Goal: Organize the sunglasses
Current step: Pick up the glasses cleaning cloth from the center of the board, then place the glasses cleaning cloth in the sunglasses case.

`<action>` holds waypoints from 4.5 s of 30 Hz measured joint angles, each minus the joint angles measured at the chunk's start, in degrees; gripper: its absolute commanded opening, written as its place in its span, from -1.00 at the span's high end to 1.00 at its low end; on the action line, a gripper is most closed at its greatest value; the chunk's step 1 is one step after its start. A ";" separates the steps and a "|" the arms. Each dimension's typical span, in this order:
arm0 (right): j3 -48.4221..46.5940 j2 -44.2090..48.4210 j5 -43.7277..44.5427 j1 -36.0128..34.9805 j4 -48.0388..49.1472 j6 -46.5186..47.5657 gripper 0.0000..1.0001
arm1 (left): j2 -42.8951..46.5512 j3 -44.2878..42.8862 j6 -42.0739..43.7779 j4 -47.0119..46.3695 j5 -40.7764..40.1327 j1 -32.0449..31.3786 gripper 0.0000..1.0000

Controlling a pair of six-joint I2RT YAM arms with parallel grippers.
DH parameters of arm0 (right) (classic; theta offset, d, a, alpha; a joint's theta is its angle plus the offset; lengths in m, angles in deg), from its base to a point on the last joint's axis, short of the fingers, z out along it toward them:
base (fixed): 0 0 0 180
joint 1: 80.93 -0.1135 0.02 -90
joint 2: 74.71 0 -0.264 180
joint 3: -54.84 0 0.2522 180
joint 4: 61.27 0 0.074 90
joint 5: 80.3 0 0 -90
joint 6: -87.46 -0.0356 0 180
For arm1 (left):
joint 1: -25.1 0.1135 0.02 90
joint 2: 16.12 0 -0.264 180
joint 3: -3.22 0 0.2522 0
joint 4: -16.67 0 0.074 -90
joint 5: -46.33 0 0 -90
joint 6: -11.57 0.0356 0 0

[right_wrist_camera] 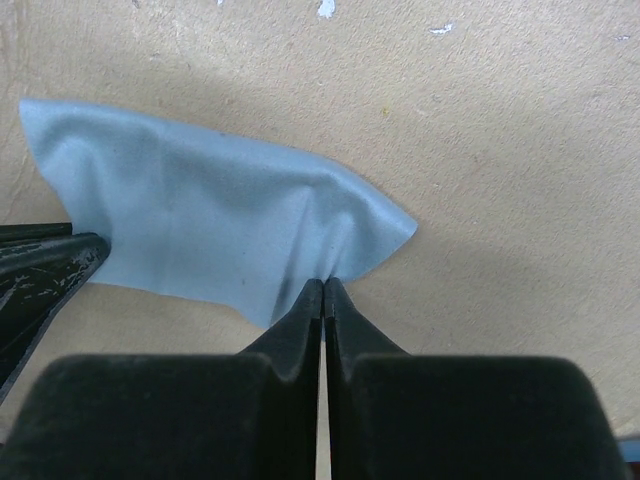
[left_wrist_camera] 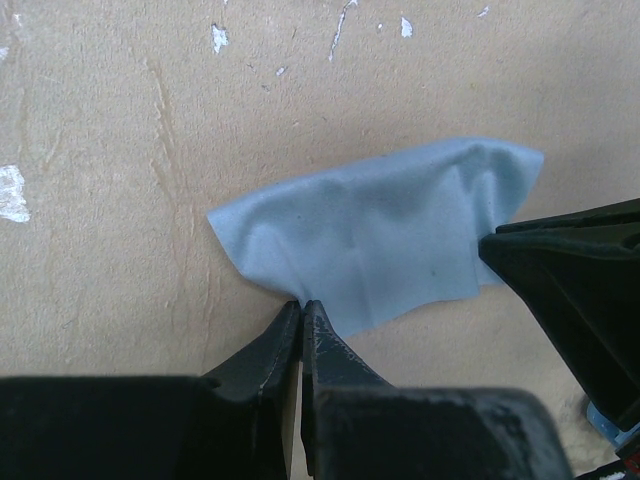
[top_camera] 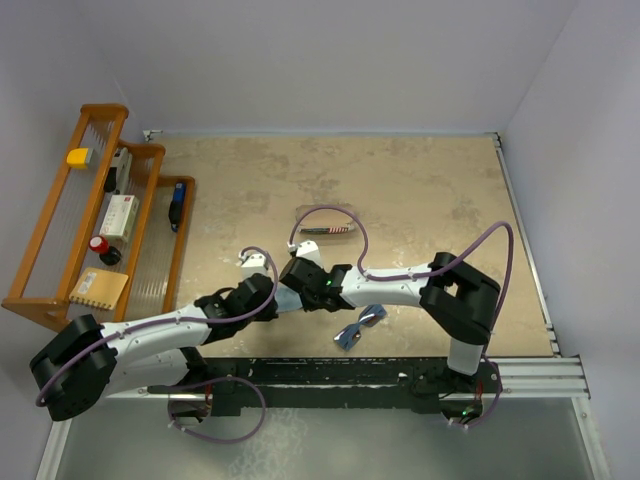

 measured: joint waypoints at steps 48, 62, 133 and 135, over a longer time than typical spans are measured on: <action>1.77 12.81 -2.62 14.43 -3.26 10.58 1.00 | -16.90 -28.09 7.89 2.82 -0.96 0.55 1.00; -8.35 9.31 -5.70 22.36 -3.82 16.59 1.00 | -24.79 -37.90 13.27 3.26 0.90 9.60 1.00; -16.83 -6.80 -10.69 30.32 -1.18 19.41 1.00 | -44.41 -48.19 17.03 1.70 14.49 18.78 1.00; -16.17 -6.80 -10.69 30.32 -1.07 19.37 1.00 | -44.41 -47.56 16.65 1.73 14.62 18.78 1.00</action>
